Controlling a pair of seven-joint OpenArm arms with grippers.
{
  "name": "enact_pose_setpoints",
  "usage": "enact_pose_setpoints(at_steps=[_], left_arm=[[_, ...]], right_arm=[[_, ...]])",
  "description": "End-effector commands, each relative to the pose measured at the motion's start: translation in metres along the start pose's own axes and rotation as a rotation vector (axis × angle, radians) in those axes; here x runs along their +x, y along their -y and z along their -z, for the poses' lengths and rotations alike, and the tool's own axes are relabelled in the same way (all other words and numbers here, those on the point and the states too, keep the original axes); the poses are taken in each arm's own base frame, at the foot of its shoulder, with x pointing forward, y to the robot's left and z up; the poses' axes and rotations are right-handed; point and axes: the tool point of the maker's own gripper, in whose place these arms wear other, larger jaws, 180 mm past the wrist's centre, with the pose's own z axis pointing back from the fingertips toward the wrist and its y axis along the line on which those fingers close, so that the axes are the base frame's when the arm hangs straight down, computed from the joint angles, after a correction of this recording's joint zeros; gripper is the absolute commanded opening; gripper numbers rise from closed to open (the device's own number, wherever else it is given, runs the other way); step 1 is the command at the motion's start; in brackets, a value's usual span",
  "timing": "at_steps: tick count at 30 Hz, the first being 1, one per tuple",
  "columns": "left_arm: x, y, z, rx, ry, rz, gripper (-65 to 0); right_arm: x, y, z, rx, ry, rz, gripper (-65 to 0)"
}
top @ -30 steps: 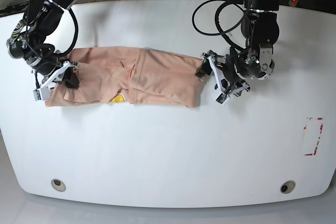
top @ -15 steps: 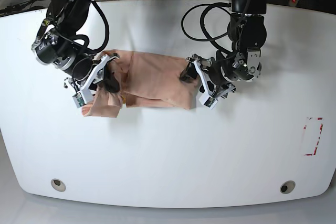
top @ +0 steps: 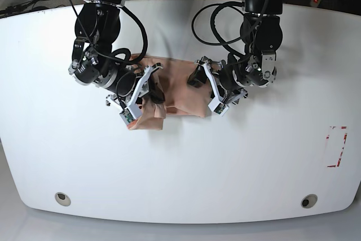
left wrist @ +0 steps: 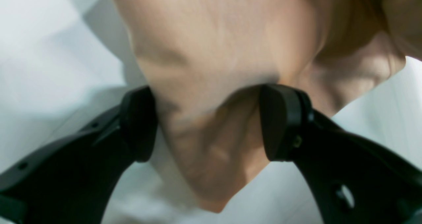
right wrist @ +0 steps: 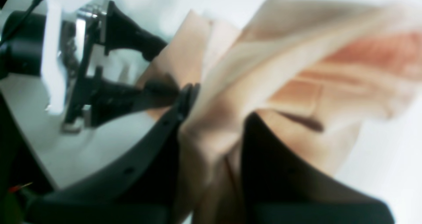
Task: Fold the T-shirt properly
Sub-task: 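Fold the strip ends inward with both grippers toward each other, then lift the folded bundle with the right gripper and lay it over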
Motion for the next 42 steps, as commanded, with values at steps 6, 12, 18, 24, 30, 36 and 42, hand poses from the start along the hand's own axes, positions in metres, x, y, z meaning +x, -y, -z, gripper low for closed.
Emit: enact_pose_setpoints(at_steps=[6,12,18,24,30,36,42], left_arm=[[0.001,-0.001,-0.001,0.009,-0.017,0.012,-20.6],[0.003,-0.001,-0.001,0.007,-0.006,0.014,-20.6],[0.026,0.008,-0.004,-0.050,0.132,-0.044,-20.6],[0.036,-0.004,-0.019,-0.023,0.171,-0.014,-20.6],[0.050,-0.028,-0.050,0.063,0.231,0.019,-20.6],[0.058,-0.072,-0.094,0.200,0.276,0.051,-20.6],[0.043,-0.119,-0.130,0.322,0.236,0.066,-20.6]], right_arm=[[0.007,0.005,0.022,0.000,-0.015,-0.029,-27.9],[0.018,-0.014,0.035,0.025,-0.044,-0.139,-14.1],[0.034,-0.034,0.038,-0.005,-0.046,-0.190,-14.0],[0.042,-0.052,0.034,-0.030,-0.056,-0.370,-14.0],[0.049,-0.052,0.015,-0.048,-0.017,-0.444,-14.0],[0.047,-0.022,0.002,-0.125,-0.012,-0.380,-14.0],[0.015,-0.014,-0.015,-0.155,-0.074,-0.368,-14.0]])
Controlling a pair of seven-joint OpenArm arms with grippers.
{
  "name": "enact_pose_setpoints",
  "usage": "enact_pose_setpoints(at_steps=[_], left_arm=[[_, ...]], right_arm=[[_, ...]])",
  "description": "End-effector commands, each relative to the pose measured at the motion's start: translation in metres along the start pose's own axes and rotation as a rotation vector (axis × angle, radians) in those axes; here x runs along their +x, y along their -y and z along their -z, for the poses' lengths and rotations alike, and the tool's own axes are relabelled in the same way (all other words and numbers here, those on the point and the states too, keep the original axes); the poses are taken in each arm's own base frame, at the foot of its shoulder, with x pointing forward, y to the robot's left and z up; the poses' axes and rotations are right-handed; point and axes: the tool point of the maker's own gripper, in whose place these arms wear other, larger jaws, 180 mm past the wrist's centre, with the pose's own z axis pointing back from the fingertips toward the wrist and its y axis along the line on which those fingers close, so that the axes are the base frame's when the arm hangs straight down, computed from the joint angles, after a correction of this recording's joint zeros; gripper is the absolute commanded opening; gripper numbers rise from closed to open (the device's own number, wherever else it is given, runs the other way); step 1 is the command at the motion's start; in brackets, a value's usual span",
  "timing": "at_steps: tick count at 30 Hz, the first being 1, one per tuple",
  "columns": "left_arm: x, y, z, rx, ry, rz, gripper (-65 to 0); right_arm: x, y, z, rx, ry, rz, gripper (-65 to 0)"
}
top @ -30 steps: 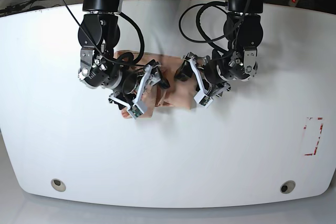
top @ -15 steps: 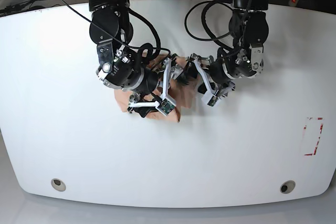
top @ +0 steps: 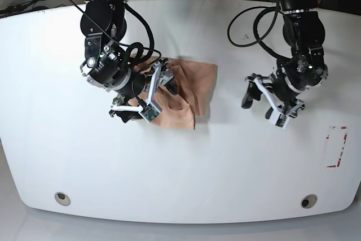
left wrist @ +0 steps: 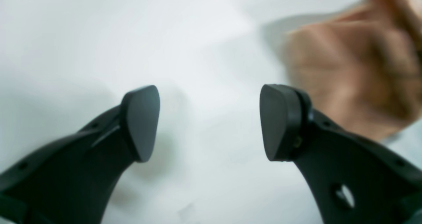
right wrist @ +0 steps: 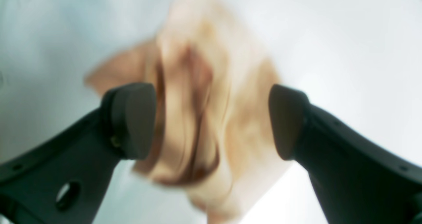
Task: Fold the T-shirt properly
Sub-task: 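Lift the folded bundle with the right gripper and lay it over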
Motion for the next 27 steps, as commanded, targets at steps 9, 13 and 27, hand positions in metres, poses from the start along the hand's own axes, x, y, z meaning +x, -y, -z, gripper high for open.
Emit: enact_pose_setpoints(at_steps=[9,13,27], left_arm=[[-0.016,-0.041,-0.030,0.090,-0.034,0.034,-20.6],[-0.025,-0.039,-0.031,0.086,-0.052,0.027,-20.6],[-0.030,-0.027,-0.026,0.063,-0.053,0.005,-20.6]], right_arm=[[-0.032,-0.032,-0.010,0.100,-0.010,0.054,-14.0],[-0.041,-0.027,-0.004,0.078,-0.034,0.052,-14.3],[-0.041,-0.041,0.029,0.031,-0.094,-0.077,-59.3]])
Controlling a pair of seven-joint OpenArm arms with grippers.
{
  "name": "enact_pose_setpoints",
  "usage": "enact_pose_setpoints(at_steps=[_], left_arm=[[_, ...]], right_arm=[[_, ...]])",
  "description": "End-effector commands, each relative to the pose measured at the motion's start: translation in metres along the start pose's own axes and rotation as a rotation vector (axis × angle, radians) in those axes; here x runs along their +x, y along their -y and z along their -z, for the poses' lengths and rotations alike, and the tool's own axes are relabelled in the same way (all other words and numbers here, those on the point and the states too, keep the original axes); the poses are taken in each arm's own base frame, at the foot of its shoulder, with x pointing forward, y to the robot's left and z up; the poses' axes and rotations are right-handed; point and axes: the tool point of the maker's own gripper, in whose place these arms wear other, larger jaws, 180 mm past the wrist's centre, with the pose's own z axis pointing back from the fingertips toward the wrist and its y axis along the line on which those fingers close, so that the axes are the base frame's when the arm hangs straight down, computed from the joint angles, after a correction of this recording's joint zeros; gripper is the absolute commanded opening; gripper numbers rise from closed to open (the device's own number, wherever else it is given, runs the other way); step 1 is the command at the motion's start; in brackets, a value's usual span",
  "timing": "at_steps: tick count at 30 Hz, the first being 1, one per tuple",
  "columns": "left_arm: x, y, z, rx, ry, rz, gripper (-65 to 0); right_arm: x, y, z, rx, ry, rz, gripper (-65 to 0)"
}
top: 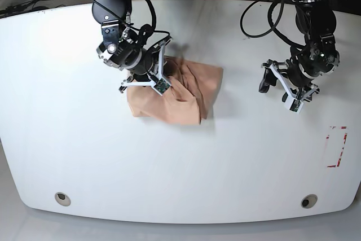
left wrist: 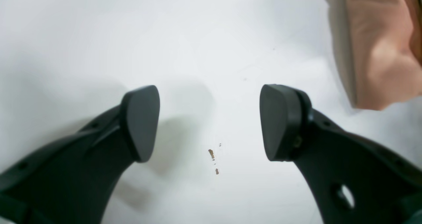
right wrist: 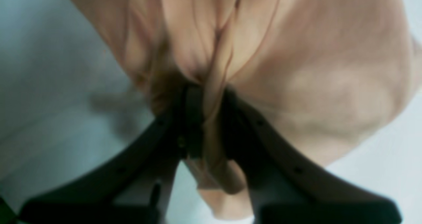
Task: Fold the T-shirt properly
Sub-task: 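Lift the folded bundle with the right gripper and lay it over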
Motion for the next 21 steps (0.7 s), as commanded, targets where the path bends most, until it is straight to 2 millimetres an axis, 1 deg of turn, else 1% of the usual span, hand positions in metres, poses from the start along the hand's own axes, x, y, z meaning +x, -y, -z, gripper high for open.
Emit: enact_pose_setpoints(at_steps=[1,3,5,8,9,11,13,14,16,17,19,21], left_arm=[[0.017,-0.004,-0.004,0.007,0.054,0.014,-20.6],[0.017,-0.004,-0.004,0.007,0.054,0.014,-20.6],[0.017,-0.004,-0.004,0.007,0.052,0.014,-20.6],[0.016,-0.005,-0.004,0.008,0.051,0.016,-20.6],[0.015,-0.005,-0.005,0.008,0.048,0.016,-20.6],[0.011,-0.003,-0.005,0.006,0.040,0.015,-20.6],[0.011,-0.003,-0.006,0.007,0.041,0.017,-20.6],[0.011,-0.003,-0.006,0.008,0.040,0.018,-20.6],[0.011,-0.004,-0.006,0.010,0.038,0.019,-20.6],[0.011,-0.004,-0.006,0.010,0.038,0.019,-20.6],[0.011,-0.004,-0.006,0.010,0.038,0.019,-20.6],[0.009,-0.005,-0.006,0.012,0.034,0.018,-20.6]], right_arm=[[0.032,-0.003,-0.007,-0.023,0.083,-0.044,-59.3],[0.048,-0.011,-0.010,-0.024,0.118,-0.066,-59.3],[0.067,-0.014,-0.012,-0.022,0.159,-0.077,-59.3],[0.082,-0.018,-0.008,-0.004,0.181,-0.093,-58.8],[0.085,-0.021,-0.005,0.005,0.183,-0.098,-56.8],[0.096,-0.023,-0.002,0.015,0.198,-0.111,-48.8],[0.105,-0.025,-0.001,0.021,0.214,-0.116,-36.1],[0.108,-0.025,-0.001,0.023,0.219,-0.114,-31.7],[0.117,-0.025,-0.002,0.022,0.239,-0.112,-20.5],[0.120,-0.024,-0.003,0.019,0.246,-0.114,-16.3],[0.126,-0.024,-0.004,0.019,0.257,-0.115,-14.4],[0.132,-0.022,-0.005,0.014,0.271,-0.120,-14.3]])
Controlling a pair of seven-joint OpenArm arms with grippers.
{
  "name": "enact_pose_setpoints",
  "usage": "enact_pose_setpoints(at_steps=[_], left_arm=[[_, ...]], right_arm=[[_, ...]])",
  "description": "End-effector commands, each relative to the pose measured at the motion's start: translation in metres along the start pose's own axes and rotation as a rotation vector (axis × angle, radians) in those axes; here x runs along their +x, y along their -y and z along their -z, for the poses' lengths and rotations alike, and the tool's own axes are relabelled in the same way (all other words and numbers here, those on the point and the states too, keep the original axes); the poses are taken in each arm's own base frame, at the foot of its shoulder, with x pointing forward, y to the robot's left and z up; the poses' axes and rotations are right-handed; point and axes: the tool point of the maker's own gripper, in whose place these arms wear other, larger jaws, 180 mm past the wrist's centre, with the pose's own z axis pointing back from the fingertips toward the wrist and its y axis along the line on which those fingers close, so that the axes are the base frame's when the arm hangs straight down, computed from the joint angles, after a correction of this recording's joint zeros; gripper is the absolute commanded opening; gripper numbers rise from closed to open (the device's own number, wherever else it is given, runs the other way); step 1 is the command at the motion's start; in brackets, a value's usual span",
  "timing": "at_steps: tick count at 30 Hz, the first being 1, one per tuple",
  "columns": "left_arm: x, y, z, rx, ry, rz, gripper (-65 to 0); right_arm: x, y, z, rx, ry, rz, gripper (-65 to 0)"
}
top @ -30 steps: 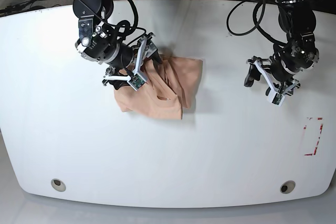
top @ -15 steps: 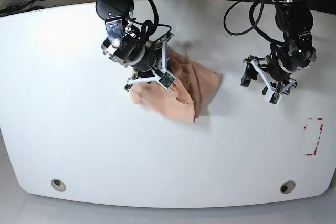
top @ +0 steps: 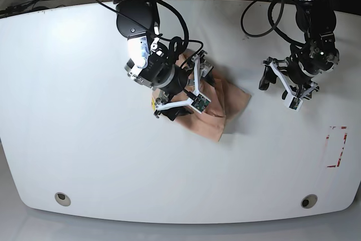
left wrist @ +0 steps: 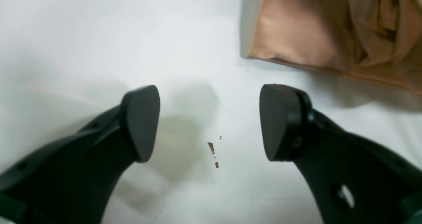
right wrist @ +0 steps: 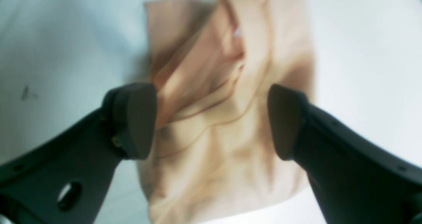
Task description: Fold the T-shirt properly
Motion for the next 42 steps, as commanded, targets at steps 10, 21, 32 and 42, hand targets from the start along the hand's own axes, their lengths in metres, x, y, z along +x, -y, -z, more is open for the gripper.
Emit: enact_pose_setpoints(at_steps=[10,21,32,42], left_arm=[[0.016,-0.013,-0.008,0.024,0.040,0.035,-20.6],[0.003,-0.008,-0.009,0.014,0.017,0.026,-20.6],[-0.010,-0.004,-0.010,0.004,-0.008,0.015,-20.6],[-0.009,-0.004,-0.010,0.005,-0.006,0.017,-20.6]], right_arm=[[0.033,-0.050,0.005,0.109,0.072,-0.124,-14.3],[-0.006,-0.051,0.029,0.161,-0.029,-0.121,-31.9],[-0.019,-0.024,0.027,0.064,-0.033,-0.066,-28.5],[-0.025,-0.007,0.031,-0.007,-0.010,0.012,-29.6]])
